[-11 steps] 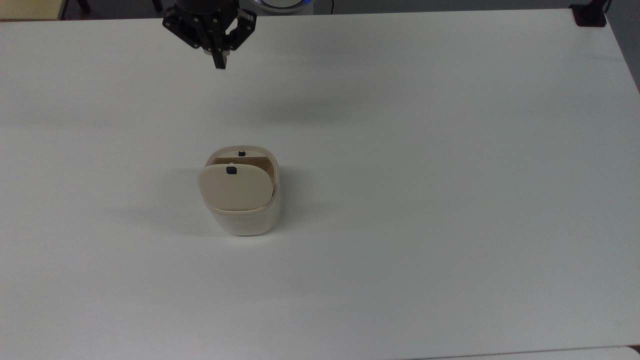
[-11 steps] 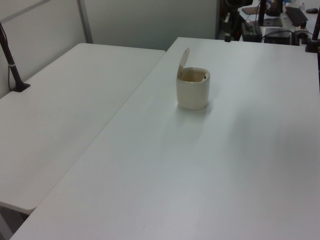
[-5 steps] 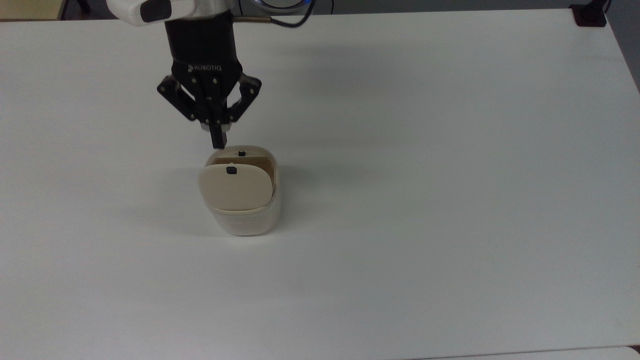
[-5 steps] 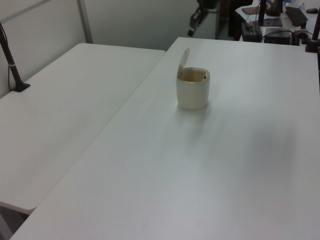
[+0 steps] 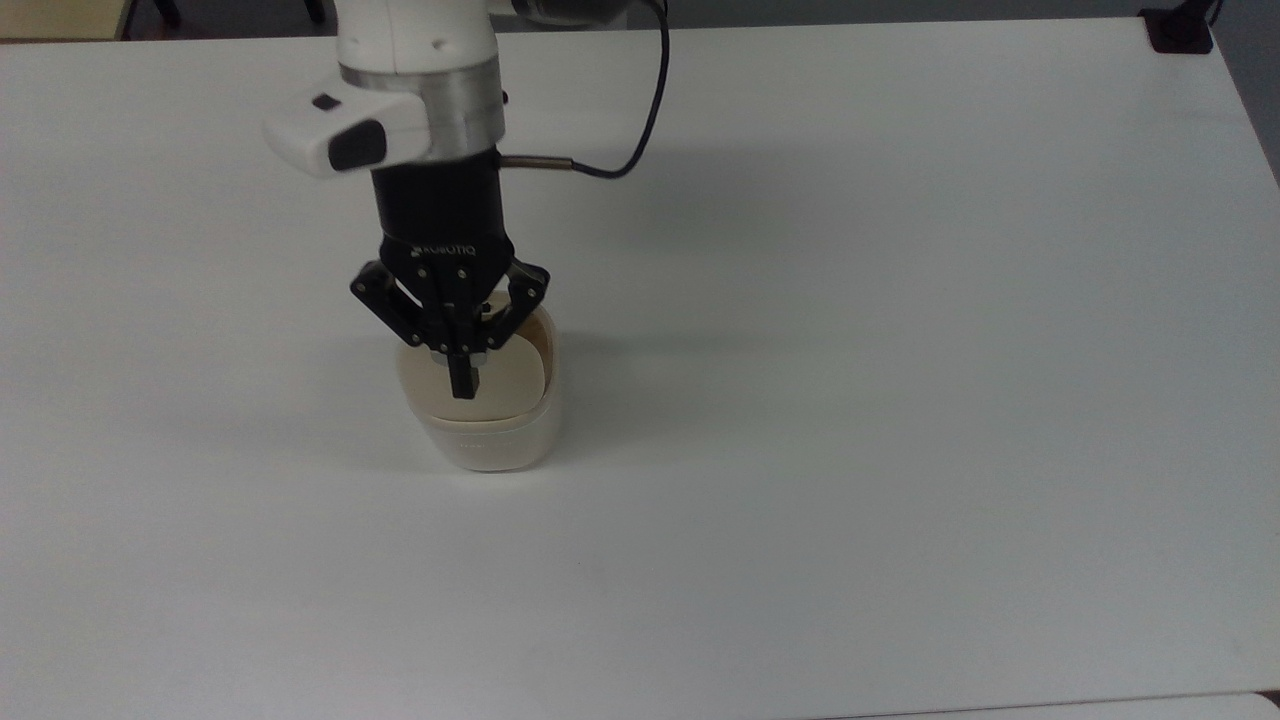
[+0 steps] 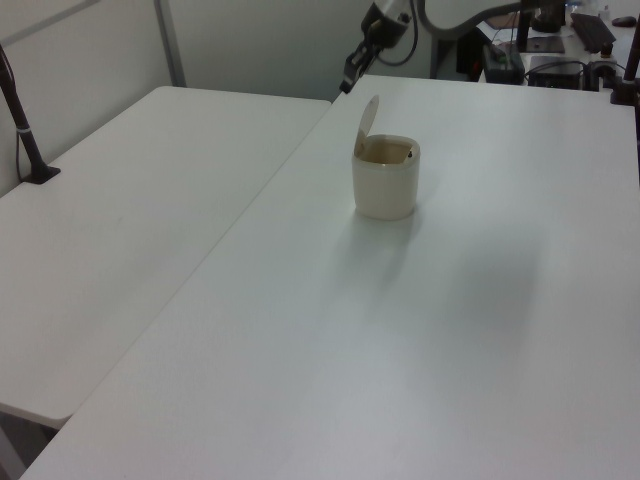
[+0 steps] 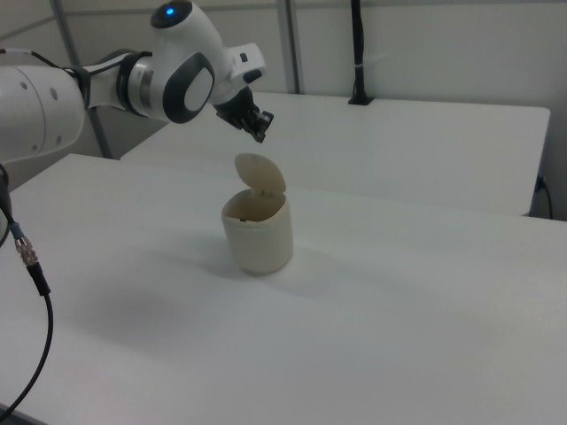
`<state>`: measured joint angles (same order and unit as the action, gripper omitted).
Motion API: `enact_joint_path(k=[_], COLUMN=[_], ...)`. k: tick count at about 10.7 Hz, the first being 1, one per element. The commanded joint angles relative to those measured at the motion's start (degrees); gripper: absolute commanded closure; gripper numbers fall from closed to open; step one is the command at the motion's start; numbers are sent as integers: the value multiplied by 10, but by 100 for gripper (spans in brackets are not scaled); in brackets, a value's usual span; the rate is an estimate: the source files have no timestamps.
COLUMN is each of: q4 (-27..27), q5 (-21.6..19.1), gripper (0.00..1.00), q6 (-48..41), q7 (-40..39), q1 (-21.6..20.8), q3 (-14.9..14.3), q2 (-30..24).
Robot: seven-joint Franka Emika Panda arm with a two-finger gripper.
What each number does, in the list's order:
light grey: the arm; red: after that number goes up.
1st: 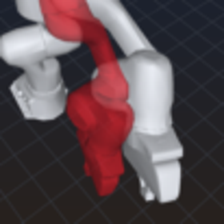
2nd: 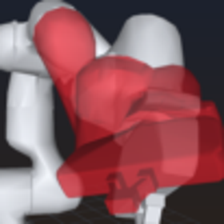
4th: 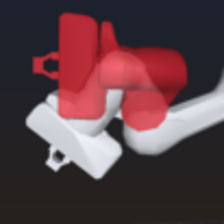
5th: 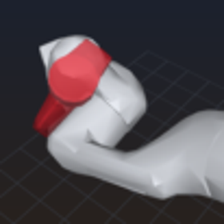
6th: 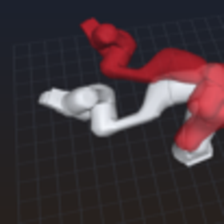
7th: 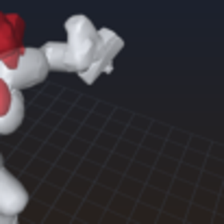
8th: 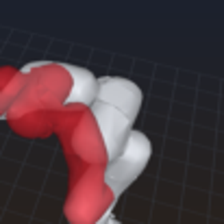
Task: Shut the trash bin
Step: 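Push the raised lid down onto the bin opening with the gripper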
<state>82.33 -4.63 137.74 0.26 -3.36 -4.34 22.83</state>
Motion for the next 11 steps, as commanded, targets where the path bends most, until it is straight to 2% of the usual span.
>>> enact_joint_path(k=[1,7,11], q4=[-2,5,51], q5=[6,10,21], gripper=[99,99,99], q6=[-15,-192,-204], q7=[4,-46,-47], q1=[-9,-6,-9], q3=[-4,-7,-6], q2=[1,-12,-8])
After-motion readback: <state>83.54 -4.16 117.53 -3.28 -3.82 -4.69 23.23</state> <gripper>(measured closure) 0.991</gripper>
